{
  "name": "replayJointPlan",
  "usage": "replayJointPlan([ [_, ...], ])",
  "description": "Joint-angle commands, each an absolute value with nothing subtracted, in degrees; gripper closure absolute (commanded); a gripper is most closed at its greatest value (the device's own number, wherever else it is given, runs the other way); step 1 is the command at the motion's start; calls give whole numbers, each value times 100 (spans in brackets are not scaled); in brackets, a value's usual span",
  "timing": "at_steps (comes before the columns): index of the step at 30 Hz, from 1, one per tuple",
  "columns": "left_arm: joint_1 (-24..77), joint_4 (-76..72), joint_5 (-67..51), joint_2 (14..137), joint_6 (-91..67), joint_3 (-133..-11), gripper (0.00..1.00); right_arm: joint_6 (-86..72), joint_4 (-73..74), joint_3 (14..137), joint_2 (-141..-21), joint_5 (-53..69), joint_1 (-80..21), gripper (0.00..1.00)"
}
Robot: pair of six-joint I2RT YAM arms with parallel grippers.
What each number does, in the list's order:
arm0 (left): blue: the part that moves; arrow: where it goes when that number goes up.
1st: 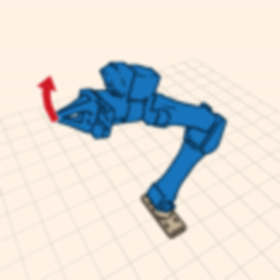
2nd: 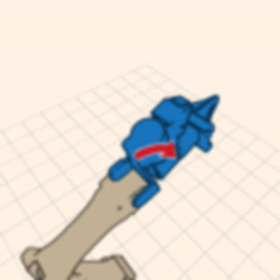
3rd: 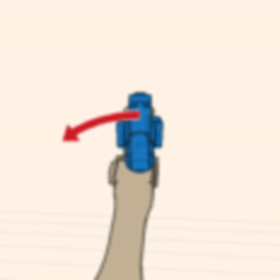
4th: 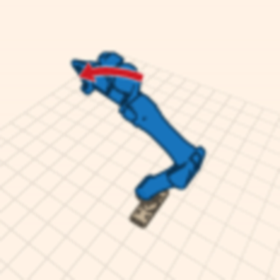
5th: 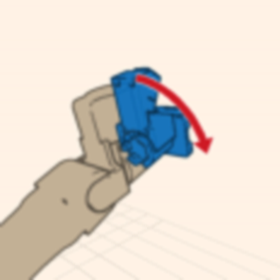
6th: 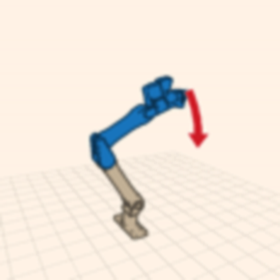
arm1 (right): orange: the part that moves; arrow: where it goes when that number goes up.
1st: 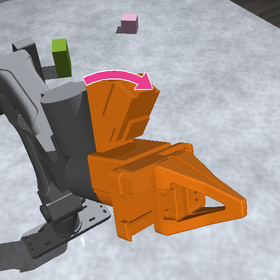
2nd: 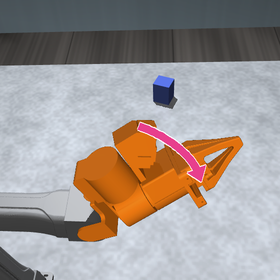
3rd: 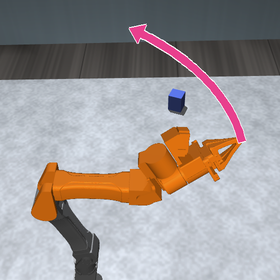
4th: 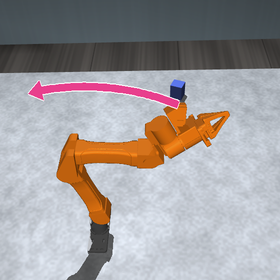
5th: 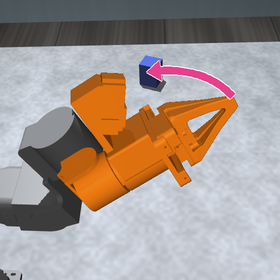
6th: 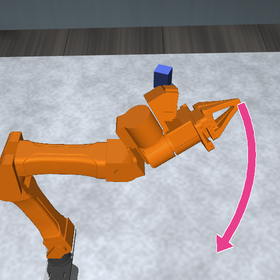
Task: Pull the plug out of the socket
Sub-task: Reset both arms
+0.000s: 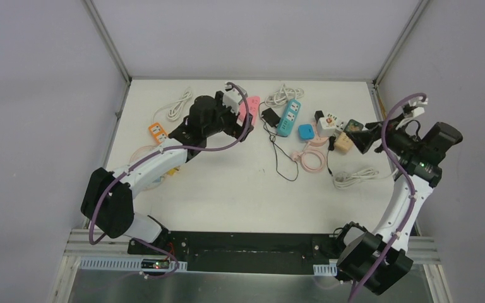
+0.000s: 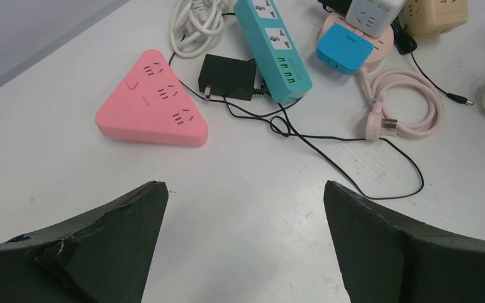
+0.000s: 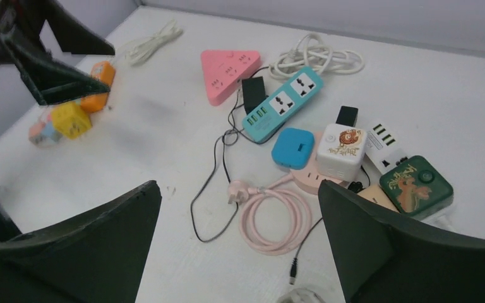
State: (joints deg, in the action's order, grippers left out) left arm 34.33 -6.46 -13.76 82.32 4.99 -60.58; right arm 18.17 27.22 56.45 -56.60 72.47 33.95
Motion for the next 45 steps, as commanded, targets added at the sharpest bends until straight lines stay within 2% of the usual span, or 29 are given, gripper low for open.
replayJointPlan([
  [1,3262,-975,-1373,8134,280,-6096,1,-1488,834,5495,-5440,6383,3628,0],
  [11,2823,-790,-1348,7583,53,-5841,1,-2494,438,5223,-5077,5601,3751,0],
  [45,2628,-720,-1656,7268,16,-5643,1,-2600,334,5098,-5125,5671,3821,0],
])
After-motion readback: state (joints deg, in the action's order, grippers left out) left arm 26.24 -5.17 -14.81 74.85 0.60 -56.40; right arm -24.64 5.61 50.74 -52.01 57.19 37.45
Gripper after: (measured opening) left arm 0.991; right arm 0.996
